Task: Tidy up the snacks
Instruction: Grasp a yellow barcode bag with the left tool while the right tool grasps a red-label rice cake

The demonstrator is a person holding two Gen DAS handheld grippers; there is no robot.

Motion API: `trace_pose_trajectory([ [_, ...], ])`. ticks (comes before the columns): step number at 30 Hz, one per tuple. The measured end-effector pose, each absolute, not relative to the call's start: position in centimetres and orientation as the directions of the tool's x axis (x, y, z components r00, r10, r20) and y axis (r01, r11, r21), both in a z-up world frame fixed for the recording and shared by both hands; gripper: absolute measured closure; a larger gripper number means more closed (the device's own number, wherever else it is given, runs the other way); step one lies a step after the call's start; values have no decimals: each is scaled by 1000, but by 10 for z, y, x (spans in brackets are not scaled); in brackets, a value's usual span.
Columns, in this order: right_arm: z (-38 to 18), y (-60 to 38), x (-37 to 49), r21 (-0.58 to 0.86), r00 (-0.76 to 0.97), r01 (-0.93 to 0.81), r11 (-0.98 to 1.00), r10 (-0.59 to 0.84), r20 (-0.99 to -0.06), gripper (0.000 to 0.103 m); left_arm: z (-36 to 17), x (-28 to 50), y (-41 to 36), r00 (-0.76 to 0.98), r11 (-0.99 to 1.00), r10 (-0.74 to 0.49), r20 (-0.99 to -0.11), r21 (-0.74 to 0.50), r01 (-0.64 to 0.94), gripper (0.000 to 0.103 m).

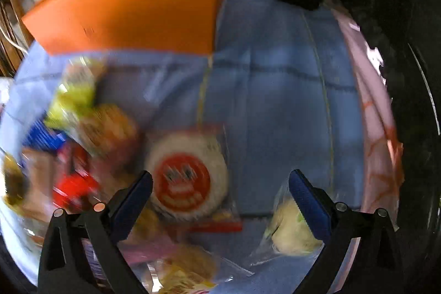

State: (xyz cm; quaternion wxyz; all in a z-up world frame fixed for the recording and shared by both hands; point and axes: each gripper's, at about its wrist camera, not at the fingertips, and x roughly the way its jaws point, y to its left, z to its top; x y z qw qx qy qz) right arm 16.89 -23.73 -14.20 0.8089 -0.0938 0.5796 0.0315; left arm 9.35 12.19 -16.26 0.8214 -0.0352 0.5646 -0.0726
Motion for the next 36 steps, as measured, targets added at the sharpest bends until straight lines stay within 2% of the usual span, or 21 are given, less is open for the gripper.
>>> trace_pose_trajectory([
  [2,-152,-237,166,-84,324,-178,980,-22,-946,4,-170,86,114,340,973,-229,-912,-203,111,4],
  [5,-157,-230,170,-72,329,-205,976,0,-944,4,-174,77,100,362,968,-234,-902,-180,177,4],
  [9,-170,-229,185,17,297,-181,983,71,-952,4,-195,77,79,389,966,-57,-919,47,253,4],
  [13,-174,-227,184,-8,314,-177,984,49,-948,4,-202,81,93,399,985,-109,-910,-45,166,4],
  [16,-174,-230,173,-5,311,-175,985,50,-949,4,-205,80,87,435,980,-79,-897,9,196,4],
  [23,-175,-235,147,-30,358,-183,983,38,-933,4,-213,81,87,456,986,-90,-885,-14,167,4],
  [24,-174,-235,145,-31,363,-172,985,34,-931,12,-212,81,85,453,986,-90,-887,-16,164,4],
  [25,-172,-236,140,-29,379,-161,986,34,-925,31,-212,81,84,445,985,-91,-891,-15,171,5],
  [26,-166,-235,133,-37,413,-153,988,30,-910,32,-203,81,89,431,984,-93,-898,-18,176,9],
  [27,-164,-236,128,-47,407,-151,987,19,-913,32,-197,84,92,427,987,-87,-900,-18,162,36],
  [28,-163,-236,123,-37,411,-133,990,21,-912,32,-191,86,95,435,991,-80,-897,-24,133,53],
  [31,-161,-239,114,8,404,-80,997,40,-914,32,-187,87,98,397,995,-74,-915,-43,86,61],
  [36,-150,-250,104,23,422,-29,999,33,-906,32,-177,75,72,431,983,10,-902,89,162,63],
])
